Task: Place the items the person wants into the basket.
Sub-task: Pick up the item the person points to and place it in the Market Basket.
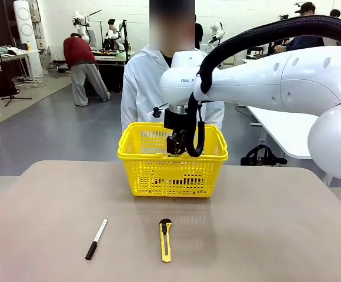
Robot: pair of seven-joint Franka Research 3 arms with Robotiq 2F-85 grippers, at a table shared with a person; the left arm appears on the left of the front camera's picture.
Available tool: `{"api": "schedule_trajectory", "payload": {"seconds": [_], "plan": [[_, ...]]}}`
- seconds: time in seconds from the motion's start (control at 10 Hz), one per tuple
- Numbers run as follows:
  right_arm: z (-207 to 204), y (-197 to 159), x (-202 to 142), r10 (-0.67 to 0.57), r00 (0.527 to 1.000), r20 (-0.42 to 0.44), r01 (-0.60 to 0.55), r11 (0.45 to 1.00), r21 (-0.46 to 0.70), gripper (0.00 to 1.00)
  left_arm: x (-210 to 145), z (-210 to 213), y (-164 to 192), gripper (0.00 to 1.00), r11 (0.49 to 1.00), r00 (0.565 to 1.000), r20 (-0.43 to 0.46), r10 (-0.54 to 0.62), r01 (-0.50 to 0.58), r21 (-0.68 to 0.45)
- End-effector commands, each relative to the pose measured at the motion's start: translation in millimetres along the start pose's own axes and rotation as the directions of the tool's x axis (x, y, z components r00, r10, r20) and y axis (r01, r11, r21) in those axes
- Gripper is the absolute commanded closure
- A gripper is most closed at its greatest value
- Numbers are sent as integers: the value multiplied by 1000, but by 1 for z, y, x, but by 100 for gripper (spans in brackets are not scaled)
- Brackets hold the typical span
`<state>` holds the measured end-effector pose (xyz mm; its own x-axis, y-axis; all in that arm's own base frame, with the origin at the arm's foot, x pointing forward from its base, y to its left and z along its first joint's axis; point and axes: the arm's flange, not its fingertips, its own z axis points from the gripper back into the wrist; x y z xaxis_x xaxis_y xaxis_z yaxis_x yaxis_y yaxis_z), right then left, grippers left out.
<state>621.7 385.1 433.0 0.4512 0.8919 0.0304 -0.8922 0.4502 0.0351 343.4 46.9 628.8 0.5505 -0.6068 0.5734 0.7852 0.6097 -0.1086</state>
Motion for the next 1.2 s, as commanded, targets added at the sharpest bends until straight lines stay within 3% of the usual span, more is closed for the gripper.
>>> {"api": "schedule_trajectory", "payload": {"seconds": [0.0, 0.1, 0.2, 0.9, 1.0, 1.1], "plan": [[7, -7, 12, 19, 999, -30, -20, 999, -30, 100, -2, 1, 1, 0, 1000, 1000, 17, -19, 19, -18], [7, -9, 11, 17, 999, -33, -18, 999, -27, 100, -2, 1, 1, 0, 1000, 1000, 17, -19, 19, -18], [7, -11, 10, 19, 999, -35, -20, 999, -24, 0, -2, 1, 1, 0, 1000, 1000, 17, -19, 19, -18], [17, -10, 4, 18, 1000, -5, -18, 999, -26, 0, -2, 1, 1, 0, 1000, 1000, 17, -19, 19, -18], [33, 0, -8, 8, 1000, 26, -6, 999, -41, 0, -2, 1, 1, 0, 1000, 1000, 17, -19, 19, -18], [66, 22, -41, -18, 999, 38, 21, 997, -72, 0, -2, 1, 1, 0, 1000, 1000, 17, -19, 19, -18]]}}
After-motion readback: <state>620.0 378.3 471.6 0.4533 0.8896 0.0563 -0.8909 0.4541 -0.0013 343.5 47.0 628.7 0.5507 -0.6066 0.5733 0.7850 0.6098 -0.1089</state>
